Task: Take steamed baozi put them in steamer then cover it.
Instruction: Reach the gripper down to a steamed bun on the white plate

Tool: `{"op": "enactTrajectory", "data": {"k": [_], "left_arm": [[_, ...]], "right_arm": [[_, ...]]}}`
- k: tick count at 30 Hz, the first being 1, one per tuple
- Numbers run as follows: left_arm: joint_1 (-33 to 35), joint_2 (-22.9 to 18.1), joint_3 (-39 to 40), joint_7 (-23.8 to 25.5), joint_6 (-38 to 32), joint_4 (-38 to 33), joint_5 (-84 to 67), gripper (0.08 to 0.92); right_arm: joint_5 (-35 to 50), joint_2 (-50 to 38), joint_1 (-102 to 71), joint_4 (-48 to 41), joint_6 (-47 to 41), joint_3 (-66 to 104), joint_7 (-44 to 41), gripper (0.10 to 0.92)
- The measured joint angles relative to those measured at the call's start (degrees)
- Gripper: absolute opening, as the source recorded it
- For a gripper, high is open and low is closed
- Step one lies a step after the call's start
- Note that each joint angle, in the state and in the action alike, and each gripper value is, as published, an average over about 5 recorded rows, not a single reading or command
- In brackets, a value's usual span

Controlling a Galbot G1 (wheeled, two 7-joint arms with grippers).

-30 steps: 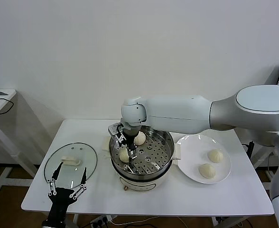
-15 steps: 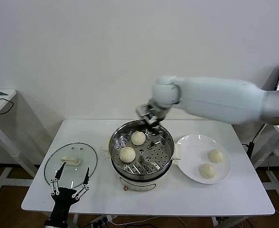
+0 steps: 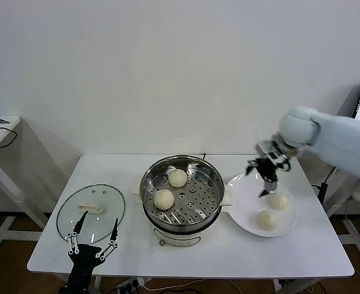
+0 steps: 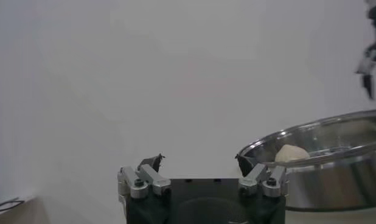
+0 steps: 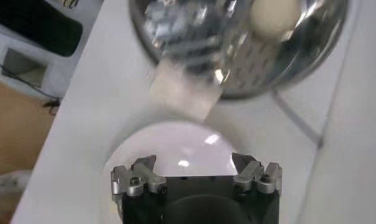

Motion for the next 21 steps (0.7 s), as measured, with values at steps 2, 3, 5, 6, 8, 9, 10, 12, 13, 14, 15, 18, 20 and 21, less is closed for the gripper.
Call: {"op": "enactTrajectory", "data": {"k": [2,3,5,6,8,9,10,12,13,14,15,18,20,21], "left_arm": [[0.2,-0.1,0.0,-0.1,-0.1,0.1,0.0,0.823],[0.3,-0.2,-0.1,-0.2,-0.2,0.2,0.0,0.823],[0.5,-0.2,-0.2,-0.3,-0.4,0.3,0.0,0.823],[0.6,-0.1,-0.3,-0.4,-0.5,0.4,0.0,0.823],[0.7,0.0,-0.6,-0.4,-0.7,0.5,0.1,0.823],[0.8,0.0,-0.7,-0.4,-0.8,0.5,0.1,0.823],[0.9,0.1,-0.9,-0.4,-0.8,0.4,0.1,0.823],[1.1,0.1,-1.2,-0.3,-0.9,0.2,0.1,0.823],[1.2,0.1,-1.3,-0.3,-0.9,0.1,0.1,0.823],[1.3,0.1,-1.4,-0.2,-0.9,-0.1,0.1,0.823],[1.3,0.1,-1.5,-0.2,-1.0,-0.2,0.1,0.823],[1.5,0.1,-1.9,-0.1,-1.0,-0.4,0.1,0.823],[1.6,0.1,-2.1,-0.1,-1.1,-0.5,0.1,0.823],[1.7,0.1,-2.1,-0.1,-1.2,-0.5,0.1,0.823]], "right_arm": [[-1.0,-1.0,-2.2,-0.4,0.2,0.8,0.6,0.823],[-1.4,-1.4,-3.3,-0.7,0.2,1.3,0.9,0.823],[-2.4,-2.0,-5.5,-1.3,0.3,2.4,1.5,0.823],[-2.9,-2.2,-6.6,-1.6,0.4,3.0,1.8,0.823],[-3.8,-2.5,-8.6,-2.4,0.5,4.2,2.2,0.823],[-4.3,-2.5,-9.6,-2.9,0.5,4.8,2.4,0.823],[-4.7,-2.6,-10.6,-3.3,0.6,5.4,2.5,0.823],[-5.3,-2.5,-12.4,-4.3,0.6,6.5,2.7,0.823],[-5.5,-2.3,-13.2,-4.7,0.6,7.1,2.8,0.823],[-5.7,-2.2,-14.0,-5.1,0.5,7.6,2.8,0.823],[-5.9,-2.0,-14.8,-5.6,0.5,8.1,2.8,0.823],[-6.5,-1.4,-16.8,-6.7,0.4,9.3,2.8,0.823],[-6.9,-1.0,-17.8,-7.5,0.4,10.0,2.8,0.823],[-7.1,-0.7,-18.3,-7.9,0.4,10.2,2.8,0.823]]}}
